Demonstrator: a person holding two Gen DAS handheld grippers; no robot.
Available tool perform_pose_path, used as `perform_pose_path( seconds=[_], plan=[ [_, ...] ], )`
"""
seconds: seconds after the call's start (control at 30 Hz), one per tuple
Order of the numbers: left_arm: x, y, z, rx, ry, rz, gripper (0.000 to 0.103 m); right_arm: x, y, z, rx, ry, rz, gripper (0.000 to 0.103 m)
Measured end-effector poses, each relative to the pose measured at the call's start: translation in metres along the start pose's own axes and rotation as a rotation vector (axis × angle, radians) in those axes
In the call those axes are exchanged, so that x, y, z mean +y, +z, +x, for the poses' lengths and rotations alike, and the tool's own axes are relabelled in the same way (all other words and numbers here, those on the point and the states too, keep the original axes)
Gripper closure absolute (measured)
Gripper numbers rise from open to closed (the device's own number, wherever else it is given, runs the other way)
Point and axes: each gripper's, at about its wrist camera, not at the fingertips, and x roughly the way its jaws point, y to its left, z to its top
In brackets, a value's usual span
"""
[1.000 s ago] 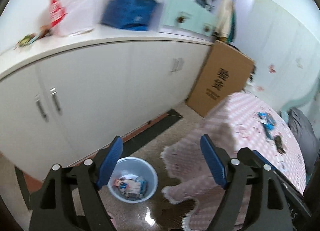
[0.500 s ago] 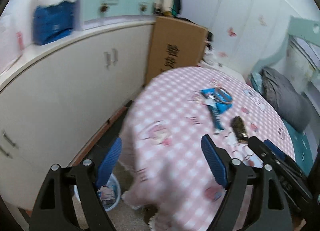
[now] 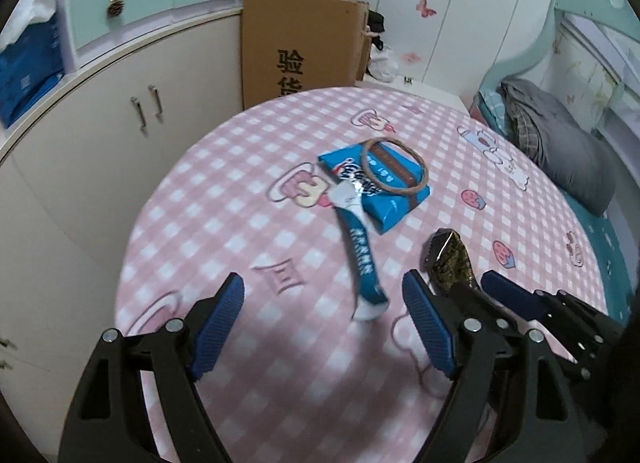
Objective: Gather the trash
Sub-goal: 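Grasp the dark gold wrapper with the right gripper while the left grasps the blue-white tube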
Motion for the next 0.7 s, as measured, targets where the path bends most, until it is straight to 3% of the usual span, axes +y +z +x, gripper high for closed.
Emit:
perform_pose_path(
  seconds=[0.17, 0.23, 0.37, 0.43, 0.7],
  plan=[
    [-0.009, 0.007, 0.018, 0.021, -0.019, -0.003, 0.027, -0.012, 0.005, 0.003, 0.001, 0.038, 0.029, 0.083],
    [-0.008, 0.009, 0.026, 0.051, -0.048, -0.018, 0.047, -0.015, 0.006, 0.002, -0.005, 0.038, 0.038, 0.084],
    [-0.012, 0.009, 0.029, 0.050, -0.010, 0.029, 0.065, -0.016, 0.006, 0.001, -0.009, 0.034, 0.043, 0.084],
    [-0.010, 0.008, 0.028, 0.058, -0.035, 0.031, 0.092, -0.015, 0.006, 0.000, -0.014, 0.028, 0.044, 0.085],
    [0.014, -0.009, -0.008, 0.012, -0.047, 0.002, 0.094, 0.014, 0.002, -0.017, -0.037, 0.066, 0.013, 0.086]
  ],
)
